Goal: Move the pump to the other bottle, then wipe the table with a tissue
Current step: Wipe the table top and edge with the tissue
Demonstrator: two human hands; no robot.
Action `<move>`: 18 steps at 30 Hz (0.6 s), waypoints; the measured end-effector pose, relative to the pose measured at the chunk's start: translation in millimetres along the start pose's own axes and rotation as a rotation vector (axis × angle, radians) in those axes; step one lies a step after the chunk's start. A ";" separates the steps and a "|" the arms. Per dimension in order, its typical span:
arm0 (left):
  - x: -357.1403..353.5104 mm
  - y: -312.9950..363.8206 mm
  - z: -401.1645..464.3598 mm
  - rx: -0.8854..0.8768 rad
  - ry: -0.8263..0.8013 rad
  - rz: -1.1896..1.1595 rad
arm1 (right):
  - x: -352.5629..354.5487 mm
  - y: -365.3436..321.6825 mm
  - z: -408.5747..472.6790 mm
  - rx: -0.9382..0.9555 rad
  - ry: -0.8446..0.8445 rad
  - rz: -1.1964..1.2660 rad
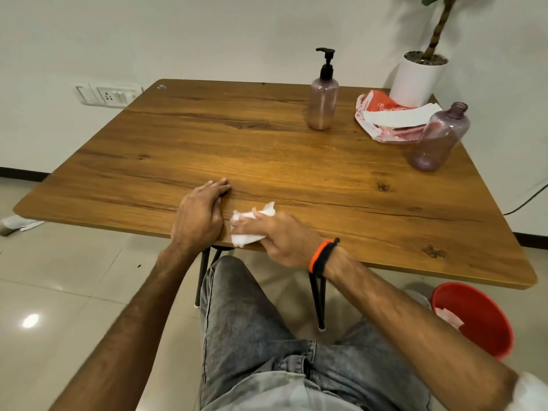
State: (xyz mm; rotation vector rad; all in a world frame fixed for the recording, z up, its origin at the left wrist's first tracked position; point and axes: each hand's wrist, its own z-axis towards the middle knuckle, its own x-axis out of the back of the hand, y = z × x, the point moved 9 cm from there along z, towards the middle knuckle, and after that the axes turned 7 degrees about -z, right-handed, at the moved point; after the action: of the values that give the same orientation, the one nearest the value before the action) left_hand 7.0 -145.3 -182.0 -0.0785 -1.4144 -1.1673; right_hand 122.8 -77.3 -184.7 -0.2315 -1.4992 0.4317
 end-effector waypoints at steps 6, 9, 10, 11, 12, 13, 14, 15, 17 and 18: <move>-2.5 -1.2 3.5 0.028 -0.020 0.016 | 30.4 6.5 -25.7 -0.024 0.026 0.438; -5.9 0.5 11.6 0.029 -0.047 0.024 | 68.5 43.5 -22.2 -0.151 0.286 0.779; -7.8 2.1 15.7 0.024 -0.058 0.025 | 80.8 59.2 -21.1 -0.208 0.377 0.752; -10.0 4.3 20.5 0.016 -0.070 0.025 | 92.6 76.5 -20.7 -0.279 0.456 0.630; -12.3 6.9 27.8 0.005 -0.082 0.021 | 105.1 91.9 -19.5 -0.343 0.509 0.442; -14.8 8.5 33.8 -0.003 -0.094 0.018 | 114.7 103.3 -18.8 -0.399 0.539 0.248; -17.0 10.6 42.3 -0.014 -0.101 0.017 | 123.5 114.2 -17.8 -0.450 0.561 0.100; -19.2 11.7 49.4 -0.023 -0.109 0.018 | 128.1 125.3 -17.4 -0.496 0.569 0.009; -22.5 11.6 63.9 -0.030 -0.116 0.021 | 130.9 146.6 -15.4 -0.576 0.551 -0.097; -24.0 10.3 69.8 -0.028 -0.121 0.020 | 127.8 155.6 -13.7 -0.610 0.520 -0.123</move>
State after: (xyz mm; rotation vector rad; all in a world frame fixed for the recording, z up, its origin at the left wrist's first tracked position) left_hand -29.5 -80.5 -177.4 -0.1853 -1.4996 -1.1827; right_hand 117.5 117.7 -132.8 -0.6726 -1.0836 -0.1932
